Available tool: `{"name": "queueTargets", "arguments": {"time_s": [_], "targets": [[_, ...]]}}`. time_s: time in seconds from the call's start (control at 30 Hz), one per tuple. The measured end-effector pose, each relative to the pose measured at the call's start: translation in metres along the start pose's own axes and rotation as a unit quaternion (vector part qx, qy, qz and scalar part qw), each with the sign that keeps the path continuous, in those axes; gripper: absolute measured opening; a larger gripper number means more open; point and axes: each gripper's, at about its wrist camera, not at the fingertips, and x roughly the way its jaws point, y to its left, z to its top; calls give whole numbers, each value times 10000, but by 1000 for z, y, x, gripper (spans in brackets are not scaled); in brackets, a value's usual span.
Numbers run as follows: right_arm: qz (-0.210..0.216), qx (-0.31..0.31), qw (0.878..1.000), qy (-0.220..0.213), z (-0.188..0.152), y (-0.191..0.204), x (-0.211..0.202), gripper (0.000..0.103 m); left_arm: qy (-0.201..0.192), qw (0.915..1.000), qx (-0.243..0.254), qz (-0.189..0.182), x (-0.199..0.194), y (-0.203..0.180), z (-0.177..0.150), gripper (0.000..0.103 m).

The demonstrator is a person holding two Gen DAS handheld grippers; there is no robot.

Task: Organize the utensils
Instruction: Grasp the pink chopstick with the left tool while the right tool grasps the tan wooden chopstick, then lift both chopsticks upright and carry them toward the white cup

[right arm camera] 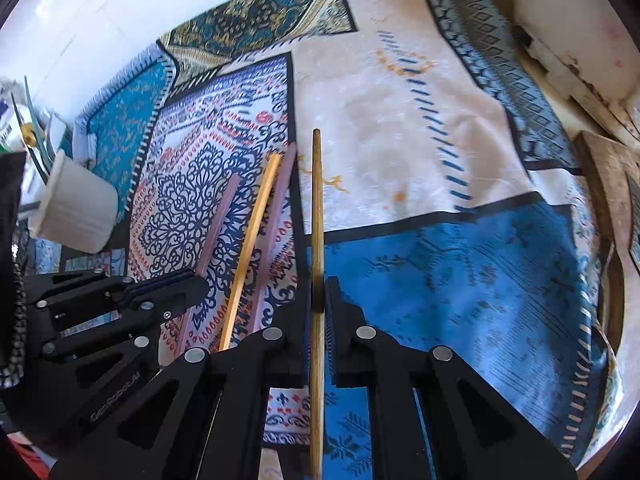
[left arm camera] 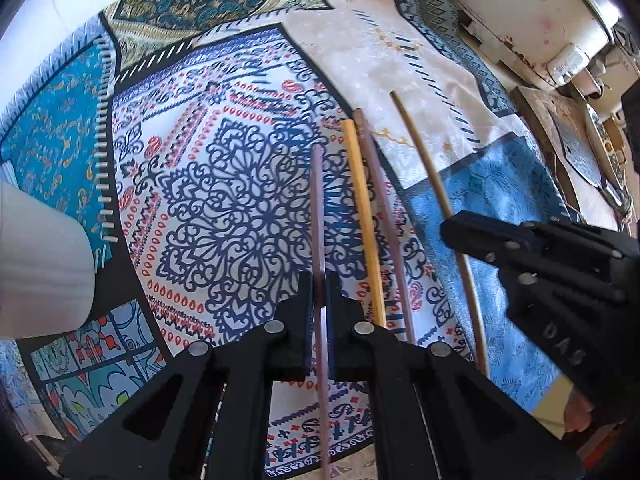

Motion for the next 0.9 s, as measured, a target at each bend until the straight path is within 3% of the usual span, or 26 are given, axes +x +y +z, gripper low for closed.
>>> {"name": "queueTargets", "arguments": {"time_s": [0.53,0.9], "targets": [[87,321,9950,-937,4,-22,-76,6,-1056,9943,162,-67,-77,-32,13,4],[239,93,9839,-1769,22,-11,-134,6,-2063,9784,117,-37,-162,-38,22,4]]}}
